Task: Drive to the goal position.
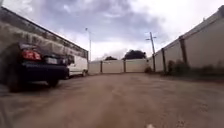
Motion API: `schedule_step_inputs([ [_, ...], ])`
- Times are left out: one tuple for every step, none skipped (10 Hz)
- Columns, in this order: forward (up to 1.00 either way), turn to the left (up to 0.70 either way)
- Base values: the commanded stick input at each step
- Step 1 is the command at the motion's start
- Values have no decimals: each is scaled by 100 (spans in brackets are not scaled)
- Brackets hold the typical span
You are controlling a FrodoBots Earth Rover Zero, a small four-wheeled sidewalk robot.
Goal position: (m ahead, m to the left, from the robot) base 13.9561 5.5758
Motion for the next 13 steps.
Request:
schedule_step_inputs([
  [70,-28],
  [70,-28],
  [70,-28],
  [70,-28],
  [70,-28],
  [70,-28],
  [70,-28],
  [70,-28],
  [70,-23],
  [70,0],
  [70,0],
  [70,0],
  [70,0],
])
